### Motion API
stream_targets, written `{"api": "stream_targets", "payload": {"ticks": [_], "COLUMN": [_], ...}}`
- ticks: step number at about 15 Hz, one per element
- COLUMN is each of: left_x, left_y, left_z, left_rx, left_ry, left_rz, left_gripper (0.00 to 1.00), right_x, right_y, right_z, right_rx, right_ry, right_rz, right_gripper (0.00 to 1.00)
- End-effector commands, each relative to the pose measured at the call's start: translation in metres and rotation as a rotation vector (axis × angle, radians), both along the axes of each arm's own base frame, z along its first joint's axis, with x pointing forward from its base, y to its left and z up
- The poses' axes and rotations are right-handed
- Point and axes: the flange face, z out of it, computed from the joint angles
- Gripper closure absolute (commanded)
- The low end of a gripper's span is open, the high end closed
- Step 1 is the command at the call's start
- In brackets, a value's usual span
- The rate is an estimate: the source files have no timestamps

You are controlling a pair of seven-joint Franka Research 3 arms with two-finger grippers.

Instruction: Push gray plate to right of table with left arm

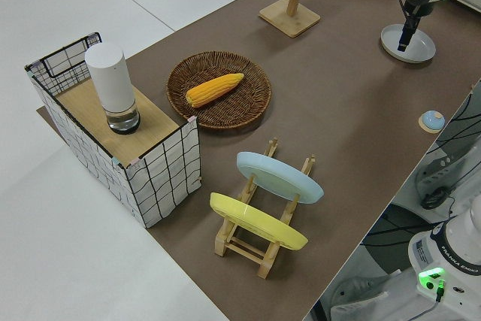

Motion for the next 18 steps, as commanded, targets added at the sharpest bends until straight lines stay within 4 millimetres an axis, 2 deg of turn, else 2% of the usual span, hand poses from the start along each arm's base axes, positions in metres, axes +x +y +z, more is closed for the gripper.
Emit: {"api": "stream_targets", "payload": {"ticks": [1,5,11,15,18], "left_x": [0.017,0.047,0.083,0.092,0.092], "left_y": [0.051,0.102,0.204,0.256,0.280], "left_z": [0.043,0.045,0.070,0.094,0.112], "left_rx": [0.018,0.105,0.137,0.142,0.144], "left_ry": [-0.031,-0.062,-0.075,-0.104,-0.130], "left_rz": [-0.055,-0.079,-0.144,-0.123,-0.108], "left_gripper": [0.01,0.01,0.01,0.01,0.01], "right_x": [0.001,0.001,0.001,0.001,0.001], "right_y": [0.000,0.000,0.000,0.000,0.000], "right_z": [0.003,0.003,0.003,0.003,0.003], "right_rx": [0.018,0.018,0.018,0.018,0.018], "right_ry": [0.000,0.000,0.000,0.000,0.000], "right_rz": [-0.002,-0.002,-0.002,-0.002,-0.002], "right_gripper": [0.005,0.005,0.005,0.005,0.005]}}
